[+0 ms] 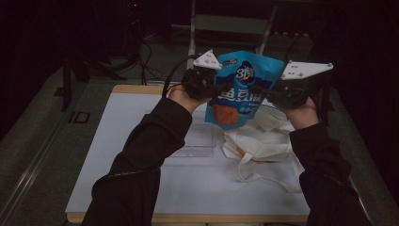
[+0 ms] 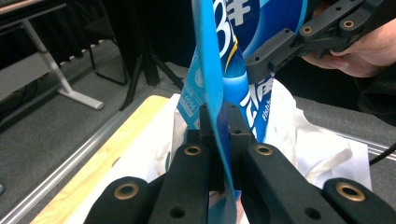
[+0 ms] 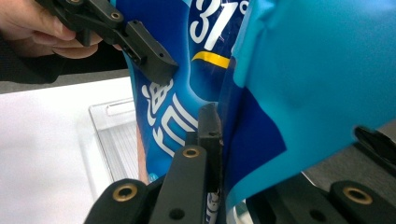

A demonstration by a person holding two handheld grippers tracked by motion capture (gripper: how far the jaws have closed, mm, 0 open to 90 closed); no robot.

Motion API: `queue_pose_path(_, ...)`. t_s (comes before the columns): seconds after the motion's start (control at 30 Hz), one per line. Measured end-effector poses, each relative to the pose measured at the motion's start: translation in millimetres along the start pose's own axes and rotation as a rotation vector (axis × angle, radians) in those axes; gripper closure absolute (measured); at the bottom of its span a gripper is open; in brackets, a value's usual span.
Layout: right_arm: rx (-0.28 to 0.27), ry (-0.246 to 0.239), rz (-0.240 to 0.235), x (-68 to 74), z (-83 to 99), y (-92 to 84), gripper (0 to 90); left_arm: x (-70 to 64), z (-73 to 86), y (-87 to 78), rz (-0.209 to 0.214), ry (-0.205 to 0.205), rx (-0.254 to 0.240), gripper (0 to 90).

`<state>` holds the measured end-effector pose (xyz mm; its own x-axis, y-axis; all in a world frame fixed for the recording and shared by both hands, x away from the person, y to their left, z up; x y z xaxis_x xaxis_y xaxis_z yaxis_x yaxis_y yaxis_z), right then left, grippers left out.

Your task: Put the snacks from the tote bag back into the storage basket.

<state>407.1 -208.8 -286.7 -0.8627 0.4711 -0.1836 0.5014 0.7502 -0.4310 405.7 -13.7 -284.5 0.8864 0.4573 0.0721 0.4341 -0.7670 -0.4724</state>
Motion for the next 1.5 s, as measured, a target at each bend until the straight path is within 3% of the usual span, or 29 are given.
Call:
queue_pose_path(0.57, -0.002, -0.029, -0.079, 30.8, -30.8, 55.8, 88.0, 21.9, 35.3, -56.2, -0.061, -0.026, 0.021, 90.0)
queue_pose_path(0.93, 0.000, -0.053, -0.127, 52.5, -47.8, 87.1, 88.0, 33.1, 59.0, -89.8, -0.075, -0.039, 0.011, 90.0)
queue_pose_path(1.17, 0.016, -0.069, -0.136, 61.7, -51.7, 101.9, 88.0, 41.4, 76.0, -97.3, -0.056, -0.046, -0.015, 90.0)
queue_pose_path(1.23, 0.027, -0.070, -0.134, 63.1, -49.7, 106.6, 88.0, 44.7, 82.6, -96.0, -0.044, -0.068, -0.025, 90.0)
queue_pose_path(1.5, 0.049, -0.044, -0.147, 65.1, -32.9, 127.2, 88.0, 52.8, 105.5, -86.2, -0.042, -0.076, 0.001, 90.0)
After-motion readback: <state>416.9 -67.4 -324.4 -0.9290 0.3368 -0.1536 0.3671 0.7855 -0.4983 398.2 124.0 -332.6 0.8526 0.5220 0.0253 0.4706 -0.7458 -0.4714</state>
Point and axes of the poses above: each handheld gripper's, and its own axes: y roughly forward along the jaws, z roughly out of its underside, x roughly to its left, the point moved 5 cm from there along y, roughly forward along the jaws, and after that the axes turned 2 degrees about x, right-handed, at the moved point
